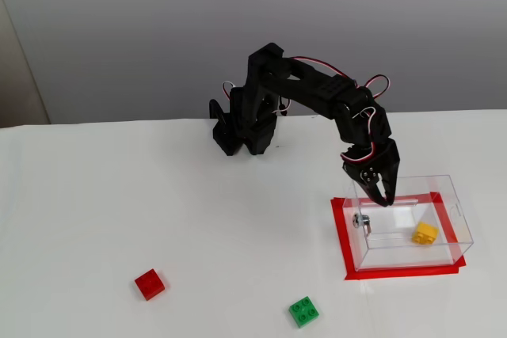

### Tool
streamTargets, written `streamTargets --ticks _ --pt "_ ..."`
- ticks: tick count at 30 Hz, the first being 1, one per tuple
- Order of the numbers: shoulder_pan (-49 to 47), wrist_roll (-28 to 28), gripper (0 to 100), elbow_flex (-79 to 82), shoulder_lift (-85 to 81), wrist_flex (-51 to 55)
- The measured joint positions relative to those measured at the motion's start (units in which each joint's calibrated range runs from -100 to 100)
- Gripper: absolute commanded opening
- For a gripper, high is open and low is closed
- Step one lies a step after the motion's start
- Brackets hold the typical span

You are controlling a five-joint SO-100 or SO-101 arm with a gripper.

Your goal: Pick the yellow lego brick and place it into the transparent box

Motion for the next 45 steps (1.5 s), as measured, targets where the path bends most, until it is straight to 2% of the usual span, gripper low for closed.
streamTargets --ticks 10,18,25,39,45 --pt "18.2 4.6 2 0.0 -6.8 10.2" --pt "31.1 6.7 2 3.2 -8.1 12.1" --pt "38.5 7.5 2 20.7 -15.7 4.8" --pt "39.5 7.5 2 60.4 -37.8 -13.4" --pt "39.4 7.2 2 72.5 -46.1 -17.1"
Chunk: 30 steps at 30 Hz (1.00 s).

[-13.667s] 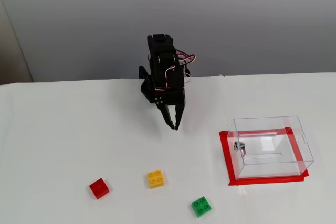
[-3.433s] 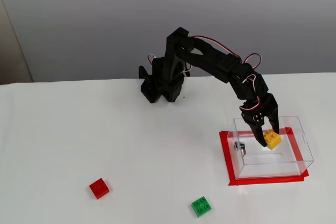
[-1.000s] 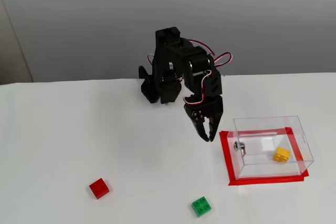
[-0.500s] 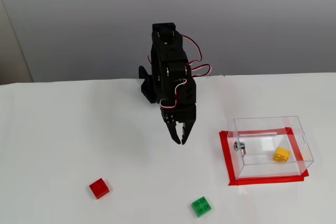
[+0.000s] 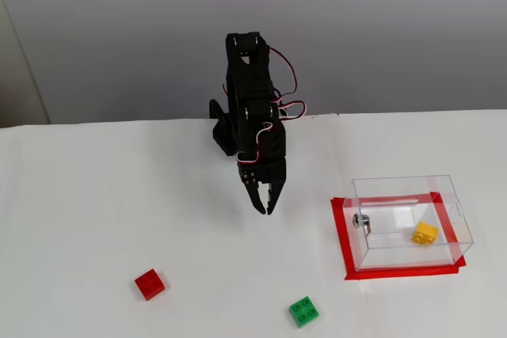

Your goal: Pick the yellow lego brick and place it into the transparent box

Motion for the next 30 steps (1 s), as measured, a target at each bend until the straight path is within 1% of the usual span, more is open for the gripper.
streamTargets --ticks 12,18,22,24,30 --pt "0.0 -0.6 2 20.7 -23.9 -1.2" --pt "-1.4 -7.6 2 30.9 -35.0 -1.2" --pt "-3.7 -8.7 2 35.7 -40.4 -1.2" --pt "-3.4 -8.5 2 36.8 -42.5 -1.2" --pt "-3.6 -1.9 2 38.3 -45.2 -1.2"
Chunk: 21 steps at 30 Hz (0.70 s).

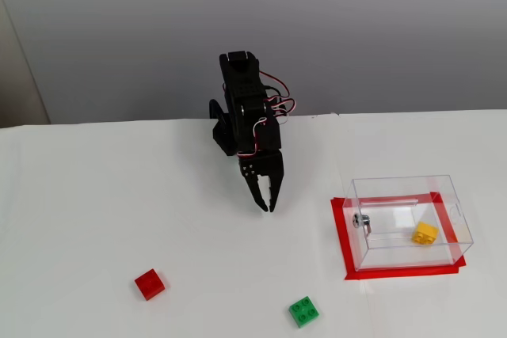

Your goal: Pick the yellow lego brick and place it into the transparent box

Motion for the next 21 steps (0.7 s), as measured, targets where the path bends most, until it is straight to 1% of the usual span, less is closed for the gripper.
streamTargets --ticks 5,21 --pt "0.0 1.3 2 0.3 -0.2 0.0" --pt "0.0 2.0 2 0.3 -0.2 0.0"
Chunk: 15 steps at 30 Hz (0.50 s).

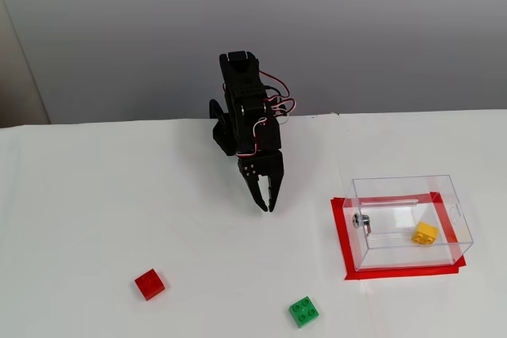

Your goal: Pick the yellow lego brick and place it into the transparent box

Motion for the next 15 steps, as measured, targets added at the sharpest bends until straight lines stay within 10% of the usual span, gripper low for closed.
streamTargets --ticks 15 --pt "0.0 7.4 2 -1.5 -0.3 10.4"
